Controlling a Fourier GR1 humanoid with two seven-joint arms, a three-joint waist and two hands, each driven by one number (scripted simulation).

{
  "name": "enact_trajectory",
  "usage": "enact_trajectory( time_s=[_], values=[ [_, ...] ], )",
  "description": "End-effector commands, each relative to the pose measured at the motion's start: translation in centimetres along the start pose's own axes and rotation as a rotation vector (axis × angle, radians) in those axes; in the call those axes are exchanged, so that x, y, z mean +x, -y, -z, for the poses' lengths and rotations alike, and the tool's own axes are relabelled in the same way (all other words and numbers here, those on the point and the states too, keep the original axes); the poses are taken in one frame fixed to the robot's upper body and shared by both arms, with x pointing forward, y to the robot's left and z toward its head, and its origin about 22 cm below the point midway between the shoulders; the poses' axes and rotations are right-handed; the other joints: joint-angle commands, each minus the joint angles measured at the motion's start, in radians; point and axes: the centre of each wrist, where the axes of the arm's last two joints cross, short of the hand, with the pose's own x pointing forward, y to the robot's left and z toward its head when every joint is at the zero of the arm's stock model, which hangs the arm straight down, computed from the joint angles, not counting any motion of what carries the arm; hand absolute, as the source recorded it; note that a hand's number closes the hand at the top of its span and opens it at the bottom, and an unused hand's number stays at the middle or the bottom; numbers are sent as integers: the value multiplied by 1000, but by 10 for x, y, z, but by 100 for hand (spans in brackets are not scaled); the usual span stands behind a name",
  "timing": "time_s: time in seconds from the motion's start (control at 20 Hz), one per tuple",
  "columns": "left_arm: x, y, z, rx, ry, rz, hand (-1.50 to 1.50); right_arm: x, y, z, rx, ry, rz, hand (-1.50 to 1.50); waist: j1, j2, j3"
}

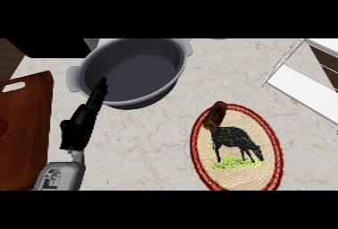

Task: Pick the lemon from the placemat and place it in the tiered shelf

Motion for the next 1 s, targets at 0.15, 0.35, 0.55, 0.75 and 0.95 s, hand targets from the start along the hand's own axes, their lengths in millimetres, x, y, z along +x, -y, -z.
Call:
enact_trajectory(
  time_s=[0.15, 0.35, 0.55, 0.75, 0.95],
  values=[
    [-3, -5, 1, 7, -39, -3, 0, 17, 46, 16, -178, -91, 219, -150, -11, -2, -2],
    [-7, 2, 4, 30, -16, 10, 0, 31, 101, 35, -207, -191, 220, -150, -29, -8, -3],
    [-6, -13, -5, 34, -38, 11, 0, -1, 128, 37, -175, -303, 117, -150, -41, -15, -2],
    [-11, -7, -4, 53, -46, -10, 0, -11, 168, 24, -117, -340, 76, -150, -62, -20, -3],
    [-16, -19, -10, 74, -68, 1, 0, -39, 211, 15, -103, -307, 6, -150, -87, -25, -2]
  ],
)
